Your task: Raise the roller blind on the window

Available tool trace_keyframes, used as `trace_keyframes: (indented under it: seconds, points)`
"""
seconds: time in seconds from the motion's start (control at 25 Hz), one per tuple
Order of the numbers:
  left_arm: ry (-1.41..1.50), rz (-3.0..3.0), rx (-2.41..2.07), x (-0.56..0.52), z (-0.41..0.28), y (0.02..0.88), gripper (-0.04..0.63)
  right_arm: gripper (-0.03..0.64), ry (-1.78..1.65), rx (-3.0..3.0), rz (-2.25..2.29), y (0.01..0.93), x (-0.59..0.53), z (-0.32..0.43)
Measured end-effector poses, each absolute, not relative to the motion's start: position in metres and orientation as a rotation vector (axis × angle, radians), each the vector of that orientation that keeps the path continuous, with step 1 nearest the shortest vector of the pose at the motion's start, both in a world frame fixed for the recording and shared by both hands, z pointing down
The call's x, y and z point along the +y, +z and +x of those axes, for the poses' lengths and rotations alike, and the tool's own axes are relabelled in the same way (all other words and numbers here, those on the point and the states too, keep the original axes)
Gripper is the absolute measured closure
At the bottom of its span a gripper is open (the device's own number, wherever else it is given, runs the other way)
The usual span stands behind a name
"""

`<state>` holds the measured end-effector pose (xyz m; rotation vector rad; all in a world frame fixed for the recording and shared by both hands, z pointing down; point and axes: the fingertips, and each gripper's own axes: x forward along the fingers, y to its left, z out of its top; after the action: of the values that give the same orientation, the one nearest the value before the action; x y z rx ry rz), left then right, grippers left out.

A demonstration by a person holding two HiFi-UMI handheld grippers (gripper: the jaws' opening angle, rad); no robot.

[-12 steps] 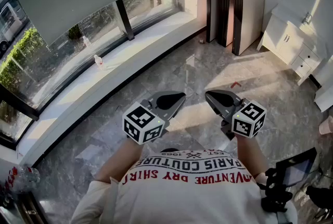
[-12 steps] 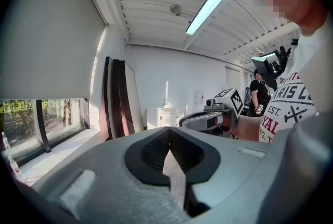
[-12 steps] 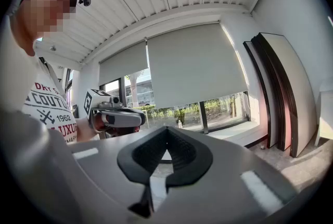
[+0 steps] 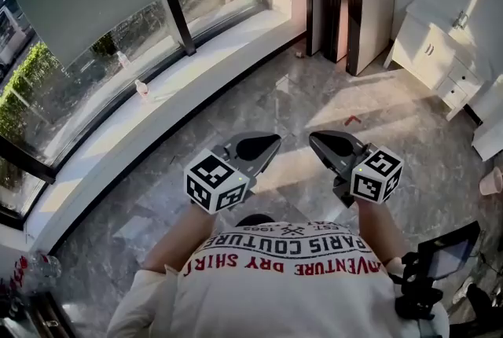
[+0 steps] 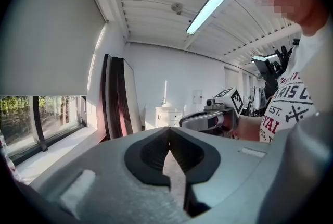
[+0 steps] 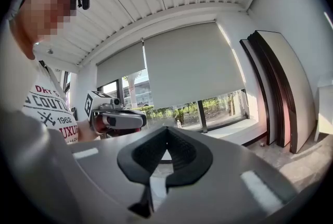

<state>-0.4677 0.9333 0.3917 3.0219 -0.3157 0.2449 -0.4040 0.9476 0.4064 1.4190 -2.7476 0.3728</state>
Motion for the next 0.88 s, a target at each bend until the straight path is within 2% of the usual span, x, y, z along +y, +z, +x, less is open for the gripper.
trace_keyframes:
  seconds: [0.6,0.88]
  points:
    - [0.313,2.971,-0.262,0.939,-0.452,0.414,0.591,0.611,0.473,-2.778,1.434,0.423,0.951,-0.393]
    - [0.305,2.944,-0.187,0.905,-0.434,0.421,0.591,0.611,0.528,-2.738,1.458,0.432,0.92,-0.381]
